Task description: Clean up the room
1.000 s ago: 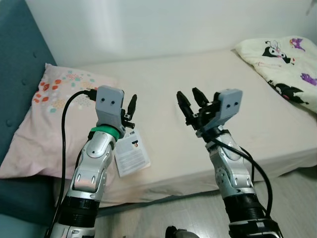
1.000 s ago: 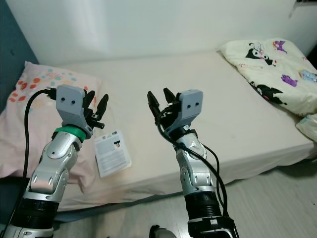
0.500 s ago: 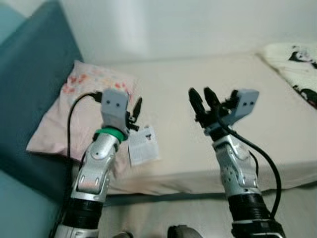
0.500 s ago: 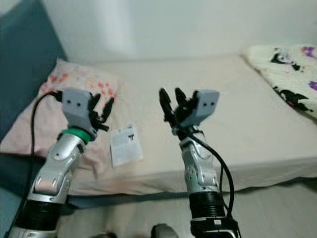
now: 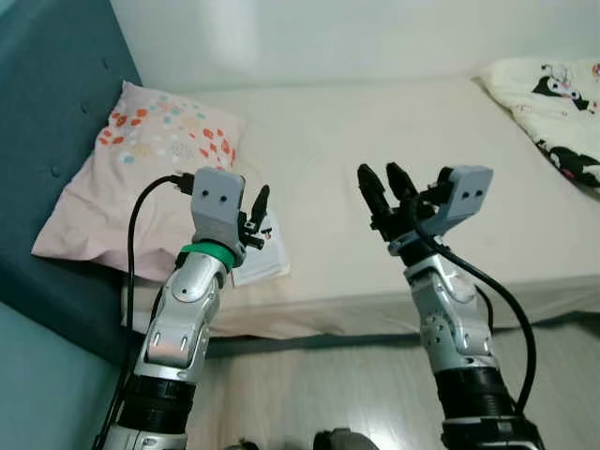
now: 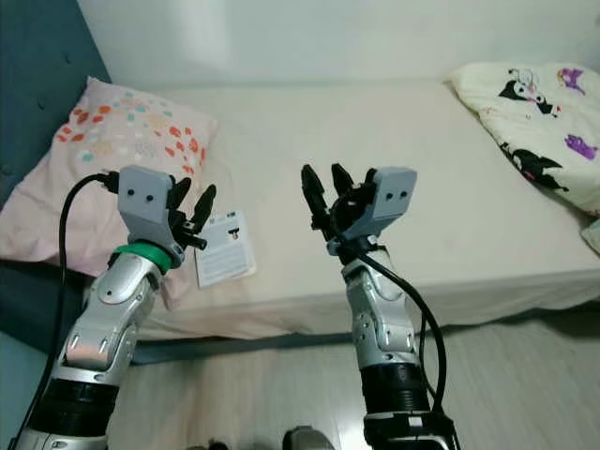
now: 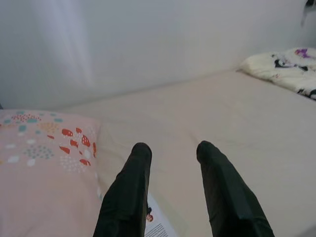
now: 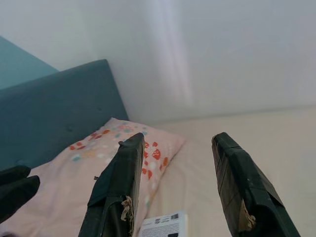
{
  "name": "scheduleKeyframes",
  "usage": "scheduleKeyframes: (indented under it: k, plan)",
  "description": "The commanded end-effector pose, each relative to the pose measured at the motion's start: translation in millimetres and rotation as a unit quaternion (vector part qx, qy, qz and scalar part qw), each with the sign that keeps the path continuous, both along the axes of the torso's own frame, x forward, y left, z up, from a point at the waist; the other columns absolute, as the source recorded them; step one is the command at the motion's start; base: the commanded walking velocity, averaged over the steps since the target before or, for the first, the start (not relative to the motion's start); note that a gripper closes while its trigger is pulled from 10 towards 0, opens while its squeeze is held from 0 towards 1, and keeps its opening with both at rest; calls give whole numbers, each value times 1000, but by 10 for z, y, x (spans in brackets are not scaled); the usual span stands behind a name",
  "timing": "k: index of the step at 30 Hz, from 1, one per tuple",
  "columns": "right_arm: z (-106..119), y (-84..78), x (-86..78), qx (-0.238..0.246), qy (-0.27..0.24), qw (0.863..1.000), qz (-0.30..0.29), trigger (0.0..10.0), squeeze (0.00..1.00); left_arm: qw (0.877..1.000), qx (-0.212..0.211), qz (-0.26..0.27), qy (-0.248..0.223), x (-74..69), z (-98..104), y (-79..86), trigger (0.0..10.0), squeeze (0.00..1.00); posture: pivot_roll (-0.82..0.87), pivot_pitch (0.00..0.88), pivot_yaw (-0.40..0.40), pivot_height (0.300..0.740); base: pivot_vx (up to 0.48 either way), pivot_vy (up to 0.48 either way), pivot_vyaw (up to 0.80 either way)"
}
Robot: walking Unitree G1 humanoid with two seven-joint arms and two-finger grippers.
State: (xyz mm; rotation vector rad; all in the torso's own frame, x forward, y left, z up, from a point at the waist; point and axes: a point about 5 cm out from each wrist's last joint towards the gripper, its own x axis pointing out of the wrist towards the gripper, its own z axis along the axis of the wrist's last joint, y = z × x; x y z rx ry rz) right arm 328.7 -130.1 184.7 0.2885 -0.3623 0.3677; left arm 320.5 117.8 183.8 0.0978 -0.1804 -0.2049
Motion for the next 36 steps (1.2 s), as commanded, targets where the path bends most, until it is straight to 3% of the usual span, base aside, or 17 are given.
scheduleKeyframes:
  k: [1, 19, 24, 29, 33, 36]
  plan:
    - [-42, 29, -17, 0, 9, 1000, 9, 10000, 0, 1000, 4, 3, 9, -9, -47, 15, 10000, 0, -84, 0, 32, 740, -285, 0, 0]
    - [-50, 48, -16, -5, 11, 1000, 13, 10000, 0, 1000, 3, 6, 8, 0, -37, 29, 10000, 0, -84, 0, 32, 740, -287, 0, 0]
    - [-115, 61, 0, -19, 30, 999, 12, 10000, 0, 1000, 4, 0, 22, 6, -64, 24, 10000, 0, -82, 0, 32, 740, 0, 0, -320]
    - [-218, 57, 10, -6, 58, 998, 10, 10000, 0, 998, -9, 3, 68, 12, -215, 57, 10000, 0, -83, 0, 36, 740, 0, 0, -800]
    - [-439, 153, -1, -30, 96, 995, 26, 10000, 0, 993, -14, 18, 113, 0, -436, 150, 10000, 0, -87, 0, 38, 740, 0, 0, -800]
    - [-619, 262, 11, -55, 127, 990, 42, 10000, 0, 990, 8, 24, 137, -42, -625, 176, 10000, 0, -87, 0, 38, 740, 0, 0, -800]
